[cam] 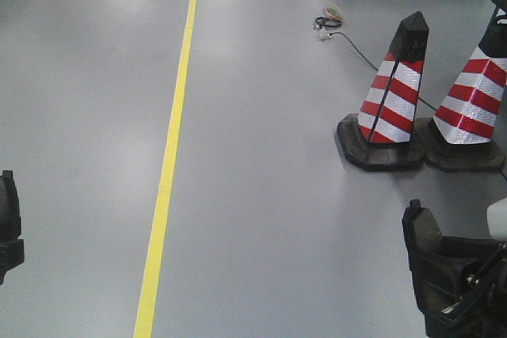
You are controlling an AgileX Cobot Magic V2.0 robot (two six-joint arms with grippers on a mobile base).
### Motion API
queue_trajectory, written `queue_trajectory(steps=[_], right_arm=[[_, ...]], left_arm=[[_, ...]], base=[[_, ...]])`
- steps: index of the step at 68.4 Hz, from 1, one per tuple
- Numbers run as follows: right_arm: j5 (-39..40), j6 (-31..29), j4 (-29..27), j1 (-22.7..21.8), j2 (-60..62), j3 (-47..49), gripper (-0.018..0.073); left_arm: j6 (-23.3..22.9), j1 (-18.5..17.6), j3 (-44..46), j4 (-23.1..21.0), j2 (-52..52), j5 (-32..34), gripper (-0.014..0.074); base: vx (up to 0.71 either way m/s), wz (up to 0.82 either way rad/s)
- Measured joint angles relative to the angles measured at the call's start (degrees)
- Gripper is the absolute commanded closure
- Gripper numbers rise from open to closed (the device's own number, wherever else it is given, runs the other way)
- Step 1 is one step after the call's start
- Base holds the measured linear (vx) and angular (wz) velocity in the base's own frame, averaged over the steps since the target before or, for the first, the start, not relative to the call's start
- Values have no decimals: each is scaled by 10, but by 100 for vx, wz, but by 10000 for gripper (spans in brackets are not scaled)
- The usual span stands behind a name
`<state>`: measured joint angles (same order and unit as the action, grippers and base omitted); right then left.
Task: Move and align brake pads A on conveyor
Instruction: 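Drive along the yellow floor line past the striped cones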
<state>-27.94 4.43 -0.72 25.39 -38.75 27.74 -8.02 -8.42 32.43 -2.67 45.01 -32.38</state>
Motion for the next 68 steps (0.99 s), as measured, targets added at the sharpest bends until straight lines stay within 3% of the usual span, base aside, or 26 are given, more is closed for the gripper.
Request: queue_trajectory(steps=[68], right_arm=[[0, 0, 0, 0, 0, 0, 565]], left_arm=[[0, 0, 0, 0, 0, 0, 593]], base=[[49, -13]])
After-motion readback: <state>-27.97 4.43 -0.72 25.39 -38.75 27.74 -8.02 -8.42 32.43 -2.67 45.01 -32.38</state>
